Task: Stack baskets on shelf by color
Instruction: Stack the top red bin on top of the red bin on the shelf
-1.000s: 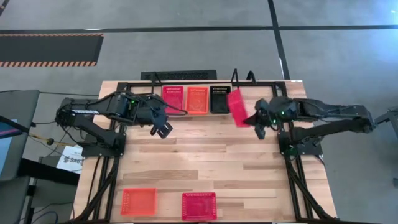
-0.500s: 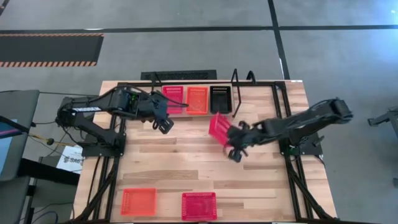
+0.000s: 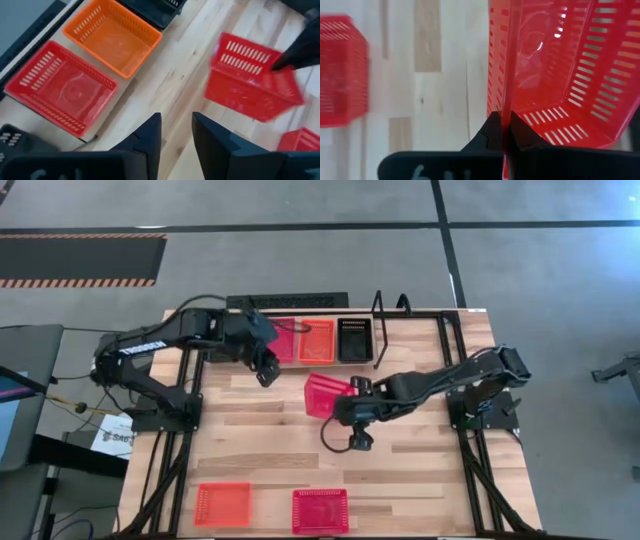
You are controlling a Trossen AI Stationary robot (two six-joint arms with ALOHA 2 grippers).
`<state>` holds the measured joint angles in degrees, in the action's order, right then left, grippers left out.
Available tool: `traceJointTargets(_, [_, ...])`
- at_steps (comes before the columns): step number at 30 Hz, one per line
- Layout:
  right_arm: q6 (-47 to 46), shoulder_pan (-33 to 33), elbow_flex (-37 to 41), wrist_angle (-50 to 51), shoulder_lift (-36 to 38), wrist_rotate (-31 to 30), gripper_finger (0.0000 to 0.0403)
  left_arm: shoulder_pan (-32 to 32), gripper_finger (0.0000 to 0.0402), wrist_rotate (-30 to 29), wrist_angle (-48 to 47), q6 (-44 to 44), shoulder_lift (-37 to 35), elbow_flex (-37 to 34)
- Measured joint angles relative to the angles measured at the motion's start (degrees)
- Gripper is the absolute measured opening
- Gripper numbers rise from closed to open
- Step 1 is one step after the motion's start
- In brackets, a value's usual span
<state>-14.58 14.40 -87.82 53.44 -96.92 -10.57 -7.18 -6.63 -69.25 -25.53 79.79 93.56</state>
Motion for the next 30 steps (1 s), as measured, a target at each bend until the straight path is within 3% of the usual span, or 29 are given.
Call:
traceJointTargets(8, [2.99, 0.89, -6.29, 0.65, 1.07, -1.82, 0.0003, -6.65, 0.0064, 10.2, 0.75, 11.84, 0.79, 0.07])
traceJointTargets(13, [5.97, -0.16, -6.19, 1.72, -0.9, -1.74, 0.0004, -8.23, 0.0088, 12.35, 1.76, 16.74, 2.94, 0.63])
traceJointTargets(21, [9.18, -1.95, -7.07, 7.81, -7.54, -1.55, 0.0003, -10.16, 0.0143, 13.55, 0.62, 17.54, 7.34, 3.65])
traceJointTargets(30, [16.26, -1.31, -18.65, 13.62, -15.51, -1.33, 0.0003, -10.33, 0.0145, 16.72, -4.02, 20.51, 17.28, 6.86])
